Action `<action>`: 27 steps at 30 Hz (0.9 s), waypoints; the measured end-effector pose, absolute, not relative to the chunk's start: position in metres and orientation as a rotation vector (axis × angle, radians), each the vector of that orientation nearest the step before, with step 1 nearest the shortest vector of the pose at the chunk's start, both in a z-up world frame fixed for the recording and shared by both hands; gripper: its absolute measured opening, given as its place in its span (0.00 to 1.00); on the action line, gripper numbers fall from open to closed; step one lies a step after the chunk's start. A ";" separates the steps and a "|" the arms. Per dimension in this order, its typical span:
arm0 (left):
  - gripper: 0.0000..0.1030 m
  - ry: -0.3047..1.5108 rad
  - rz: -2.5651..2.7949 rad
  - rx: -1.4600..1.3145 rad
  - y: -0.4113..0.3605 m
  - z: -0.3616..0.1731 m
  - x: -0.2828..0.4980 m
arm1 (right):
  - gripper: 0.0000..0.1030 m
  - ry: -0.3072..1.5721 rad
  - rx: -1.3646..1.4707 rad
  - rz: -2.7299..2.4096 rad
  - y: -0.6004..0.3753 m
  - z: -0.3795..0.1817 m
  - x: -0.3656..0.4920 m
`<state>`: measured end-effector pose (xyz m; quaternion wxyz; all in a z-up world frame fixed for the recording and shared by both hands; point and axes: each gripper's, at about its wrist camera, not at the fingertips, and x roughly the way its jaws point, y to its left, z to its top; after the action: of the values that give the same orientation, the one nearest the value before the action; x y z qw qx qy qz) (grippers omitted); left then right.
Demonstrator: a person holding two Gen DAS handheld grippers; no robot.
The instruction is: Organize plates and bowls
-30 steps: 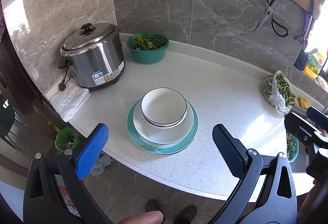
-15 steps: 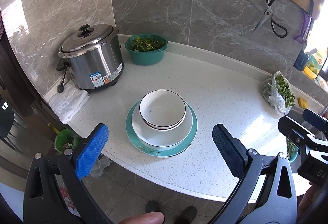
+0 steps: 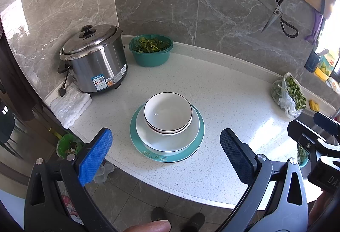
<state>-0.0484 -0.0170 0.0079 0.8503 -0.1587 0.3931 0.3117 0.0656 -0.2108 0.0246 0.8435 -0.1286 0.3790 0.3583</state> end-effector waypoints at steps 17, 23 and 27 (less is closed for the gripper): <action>1.00 0.832 0.649 -0.332 -0.015 0.003 -0.046 | 0.93 0.804 -0.274 0.756 -0.211 0.023 0.065; 1.00 0.832 0.650 -0.332 -0.016 0.003 -0.046 | 0.93 0.807 -0.275 0.756 -0.211 0.021 0.064; 1.00 0.833 0.650 -0.333 -0.016 0.003 -0.046 | 0.93 0.809 -0.281 0.758 -0.212 0.018 0.063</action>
<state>-0.0460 -0.0159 0.0031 0.8505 -0.1579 0.3954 0.3089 0.0626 -0.2120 0.0175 0.8409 -0.1331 0.3830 0.3585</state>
